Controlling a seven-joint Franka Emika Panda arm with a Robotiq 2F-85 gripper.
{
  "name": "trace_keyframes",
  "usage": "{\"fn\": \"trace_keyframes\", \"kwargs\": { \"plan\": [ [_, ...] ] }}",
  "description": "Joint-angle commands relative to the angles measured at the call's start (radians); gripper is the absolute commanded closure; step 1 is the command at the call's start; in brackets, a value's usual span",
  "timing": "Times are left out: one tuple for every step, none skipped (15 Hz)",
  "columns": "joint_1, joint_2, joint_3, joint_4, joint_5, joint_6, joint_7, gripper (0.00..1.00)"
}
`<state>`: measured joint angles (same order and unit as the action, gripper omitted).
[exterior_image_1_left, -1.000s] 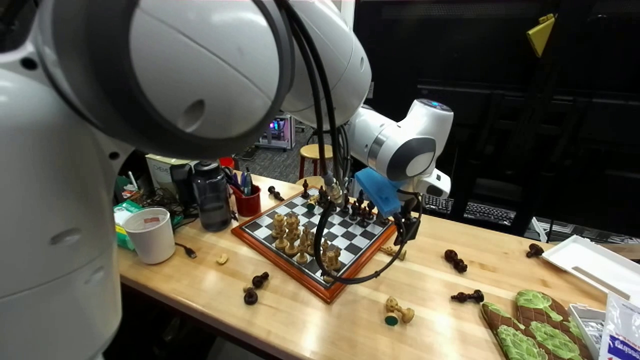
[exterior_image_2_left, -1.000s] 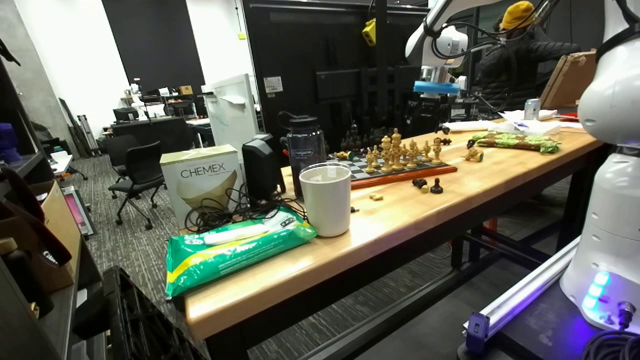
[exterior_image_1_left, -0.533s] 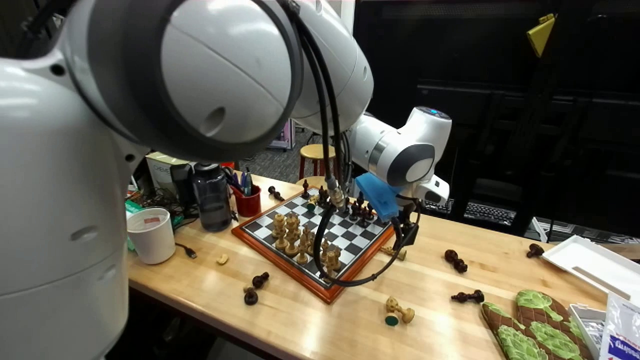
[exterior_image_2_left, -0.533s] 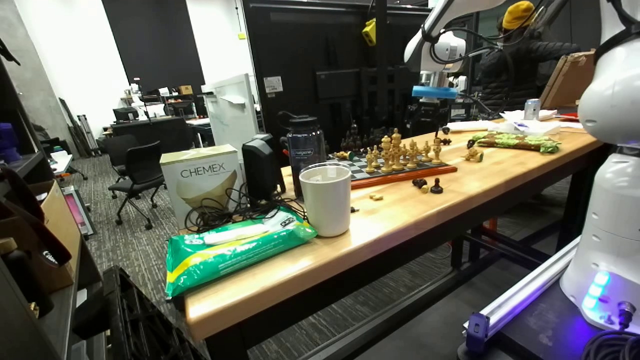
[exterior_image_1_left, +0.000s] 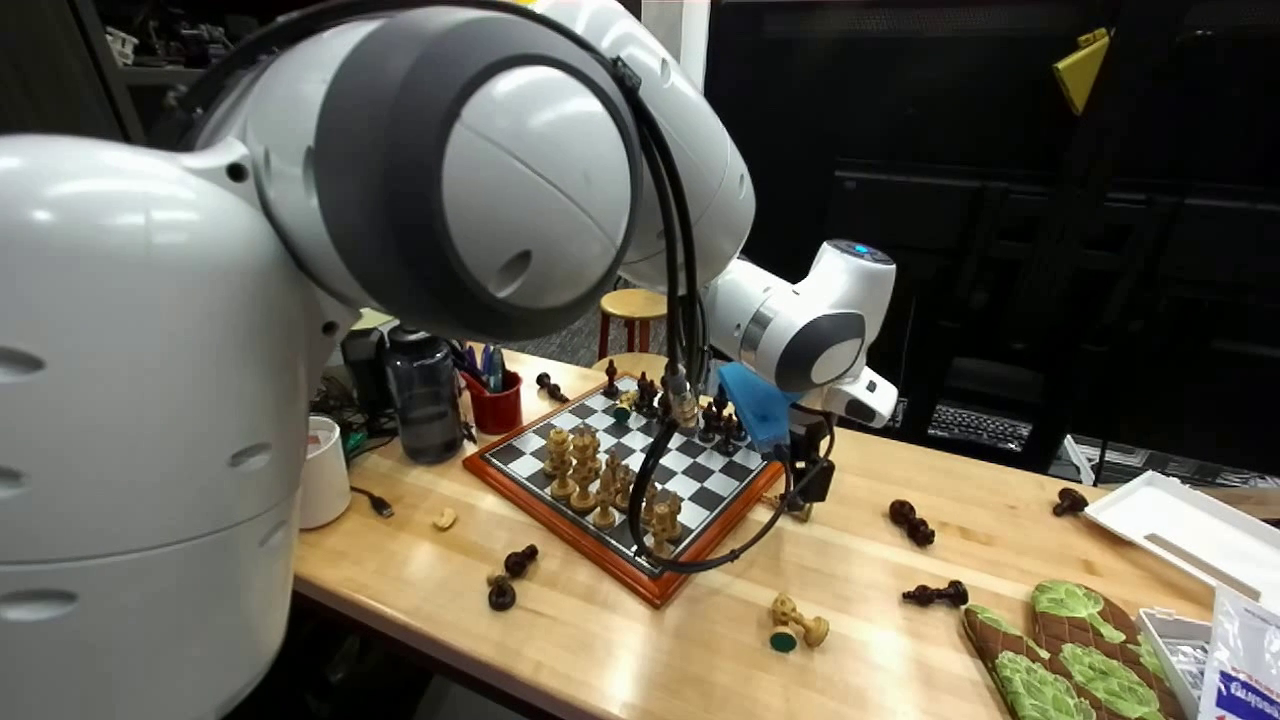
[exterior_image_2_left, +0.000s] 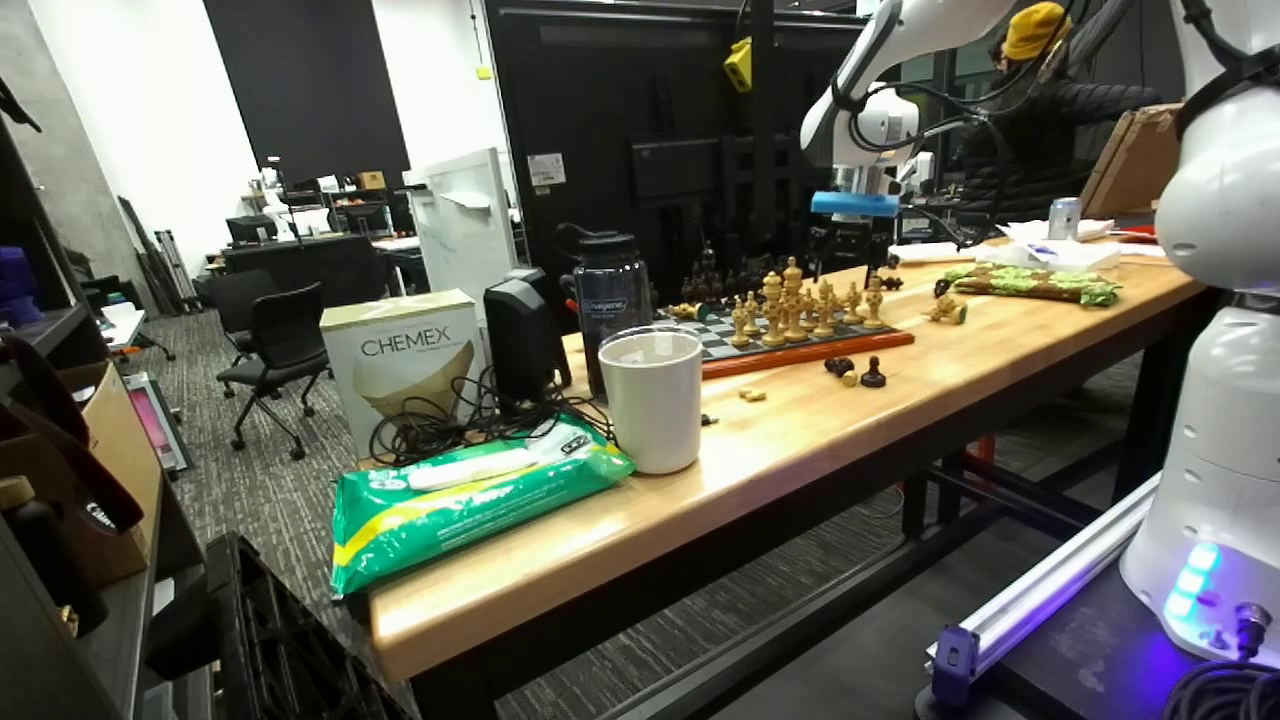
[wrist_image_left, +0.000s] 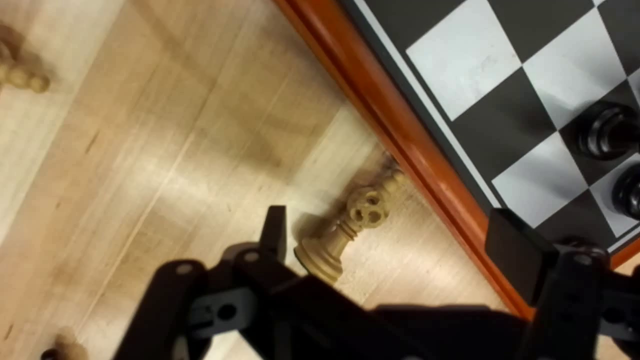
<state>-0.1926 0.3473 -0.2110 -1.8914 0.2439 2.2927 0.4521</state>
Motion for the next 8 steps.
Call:
{"fn": "trace_keyframes", "kwargs": {
  "plan": [
    [0.007, 0.025, -0.007, 0.027, 0.013, 0.017, 0.064, 0.00],
    [0.006, 0.033, -0.007, 0.031, 0.016, 0.018, 0.080, 0.00],
    [0.007, 0.040, -0.009, 0.034, 0.016, 0.020, 0.095, 0.00],
    [0.009, 0.045, -0.010, 0.034, 0.014, 0.029, 0.108, 0.00],
    [0.009, 0.049, -0.010, 0.036, 0.014, 0.031, 0.119, 0.00],
    [0.010, 0.052, -0.011, 0.036, 0.014, 0.036, 0.132, 0.00],
    [0.011, 0.057, -0.011, 0.035, 0.014, 0.042, 0.146, 0.00],
    [0.012, 0.059, -0.013, 0.034, 0.012, 0.048, 0.162, 0.00]
  ]
}}
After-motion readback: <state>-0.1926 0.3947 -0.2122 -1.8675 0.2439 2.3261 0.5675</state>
